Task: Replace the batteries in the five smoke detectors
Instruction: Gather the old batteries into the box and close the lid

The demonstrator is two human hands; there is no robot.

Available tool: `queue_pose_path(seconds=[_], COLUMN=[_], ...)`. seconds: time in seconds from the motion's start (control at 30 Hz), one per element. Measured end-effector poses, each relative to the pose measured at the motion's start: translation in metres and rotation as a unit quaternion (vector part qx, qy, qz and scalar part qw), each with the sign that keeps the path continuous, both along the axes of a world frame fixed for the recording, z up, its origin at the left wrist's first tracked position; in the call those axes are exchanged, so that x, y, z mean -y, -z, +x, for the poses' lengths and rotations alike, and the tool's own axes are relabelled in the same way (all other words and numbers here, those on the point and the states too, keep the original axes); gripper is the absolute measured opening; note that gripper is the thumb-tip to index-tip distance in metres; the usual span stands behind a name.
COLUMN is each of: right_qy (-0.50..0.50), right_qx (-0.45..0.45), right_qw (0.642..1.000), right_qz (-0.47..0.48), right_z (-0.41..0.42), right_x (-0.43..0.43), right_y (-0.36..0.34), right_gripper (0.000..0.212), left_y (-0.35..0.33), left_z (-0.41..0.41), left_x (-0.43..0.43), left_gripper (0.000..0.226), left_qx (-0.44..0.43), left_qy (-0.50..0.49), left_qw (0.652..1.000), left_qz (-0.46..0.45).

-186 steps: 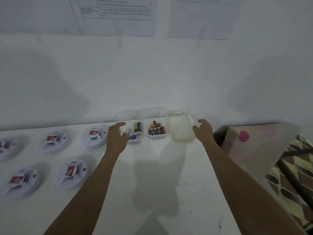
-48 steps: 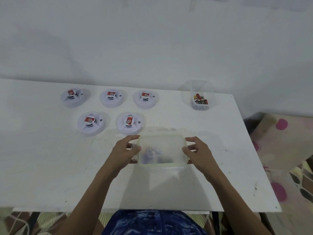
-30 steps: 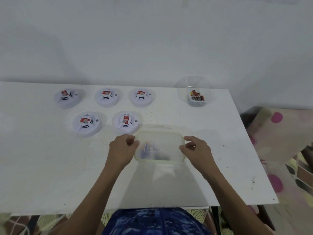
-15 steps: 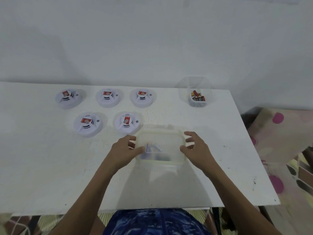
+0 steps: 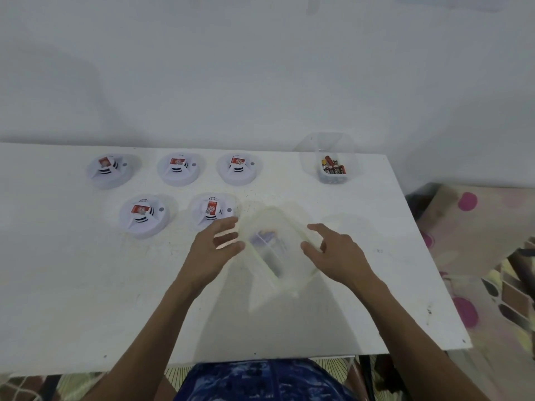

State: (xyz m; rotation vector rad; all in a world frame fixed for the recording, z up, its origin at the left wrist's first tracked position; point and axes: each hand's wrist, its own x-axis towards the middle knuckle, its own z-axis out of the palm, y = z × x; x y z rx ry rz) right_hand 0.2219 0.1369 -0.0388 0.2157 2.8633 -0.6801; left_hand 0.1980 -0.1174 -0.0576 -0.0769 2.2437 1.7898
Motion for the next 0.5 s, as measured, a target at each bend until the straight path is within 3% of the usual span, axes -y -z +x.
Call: queue_pose_path(seconds=[0.13, 0.3, 0.5], right_qy=[0.017, -0.013, 0.057], right_qx=[0.046, 0.158, 0.044], right_qw=[0.998, 0.977, 0.985], right_qz=[-0.036, -0.141, -0.157], right_z=[0.009, 0.012, 0.009], right_x=[0.005, 0.012, 0.017], right_y=[0.002, 0.001, 0.006], right_gripper=[0.039, 0.050, 0.033], left_y=[0.010, 0.009, 0.017], left_z=[0.003, -0.006, -0.006], left_x=[-0.012, -0.015, -0.012], left_gripper=[0.041, 0.024, 0.023], left_qx=[-0.034, -0.036, 0.004], left_qy=[-0.013, -0.070, -0.049], left_qw=[0.992, 0.984, 0.990], left_qz=[-0.123, -0.162, -0.132])
